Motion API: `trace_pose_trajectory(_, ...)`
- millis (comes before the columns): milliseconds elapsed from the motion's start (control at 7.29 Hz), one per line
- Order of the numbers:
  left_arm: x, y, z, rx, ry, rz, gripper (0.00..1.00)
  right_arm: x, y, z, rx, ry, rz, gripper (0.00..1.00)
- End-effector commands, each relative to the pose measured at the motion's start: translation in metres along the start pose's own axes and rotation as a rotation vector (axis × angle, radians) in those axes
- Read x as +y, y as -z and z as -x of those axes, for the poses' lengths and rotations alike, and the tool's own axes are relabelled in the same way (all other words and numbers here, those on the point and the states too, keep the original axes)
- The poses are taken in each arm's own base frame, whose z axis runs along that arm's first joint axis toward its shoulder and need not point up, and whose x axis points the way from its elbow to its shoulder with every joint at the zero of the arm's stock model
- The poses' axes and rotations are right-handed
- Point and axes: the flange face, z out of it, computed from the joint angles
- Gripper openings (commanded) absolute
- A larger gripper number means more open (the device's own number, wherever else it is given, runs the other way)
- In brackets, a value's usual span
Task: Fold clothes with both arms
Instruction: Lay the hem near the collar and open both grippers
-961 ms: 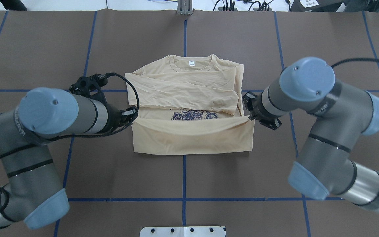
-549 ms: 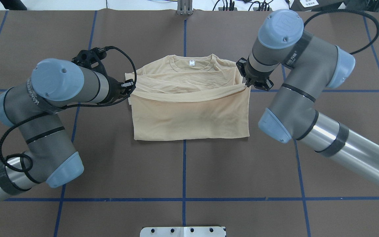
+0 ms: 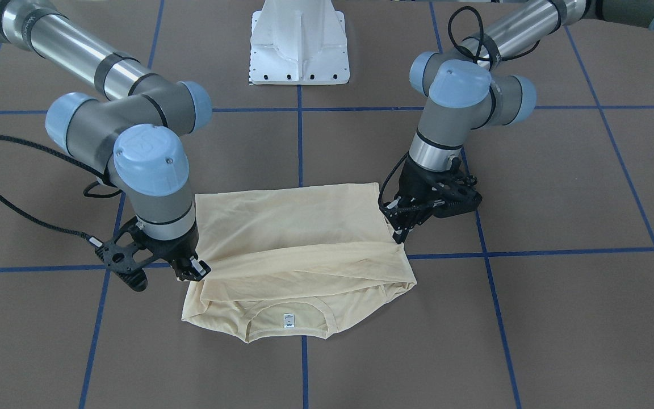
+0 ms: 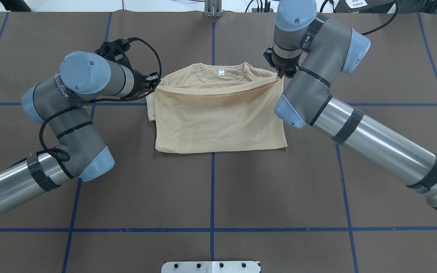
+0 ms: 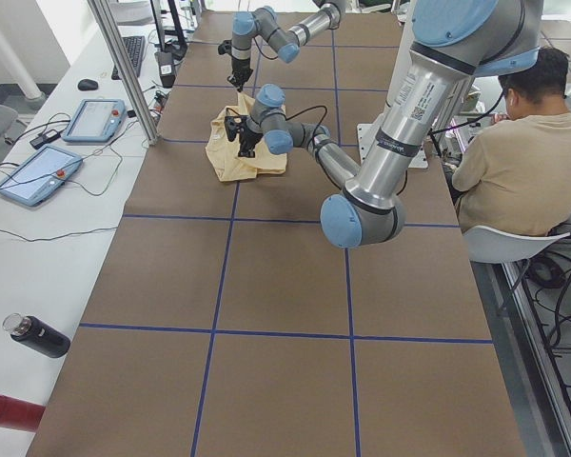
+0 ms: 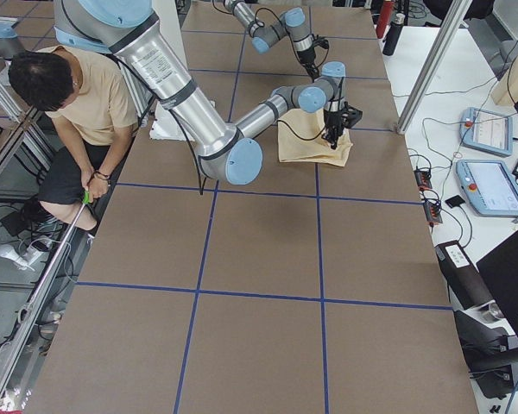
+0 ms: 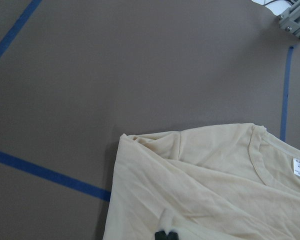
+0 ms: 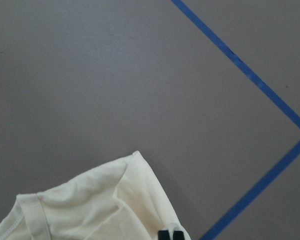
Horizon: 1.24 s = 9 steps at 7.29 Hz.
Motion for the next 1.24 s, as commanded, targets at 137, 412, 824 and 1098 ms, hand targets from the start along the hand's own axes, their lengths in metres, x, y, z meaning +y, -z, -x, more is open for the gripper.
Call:
trace_pose_trajectory(137, -0.018, -0.057, 0.009, 0.005, -0.027, -0.034, 0.0, -0.016, -0.037, 0.012, 0.028, 0.092, -0.056, 0.0)
trace_pose_trajectory(412, -0.03, -0.057, 0.012, 0.0, -0.052, -0.063, 0.0, -0.016, -0.044, 0.016, 0.018, 0.1, -0.063, 0.0)
trace_pose_trajectory(824, -0.053, -0.048, 0.011, 0.003, -0.077, -0.09, 0.21, -0.013, -0.056, 0.013, 0.021, 0.103, -0.064, 0.07)
trace_pose_trajectory(1098, -0.053, -0.05, 0.012, -0.001, -0.078, -0.089, 0.47, -0.012, -0.048, 0.022, 0.008, 0.107, -0.074, 0.67)
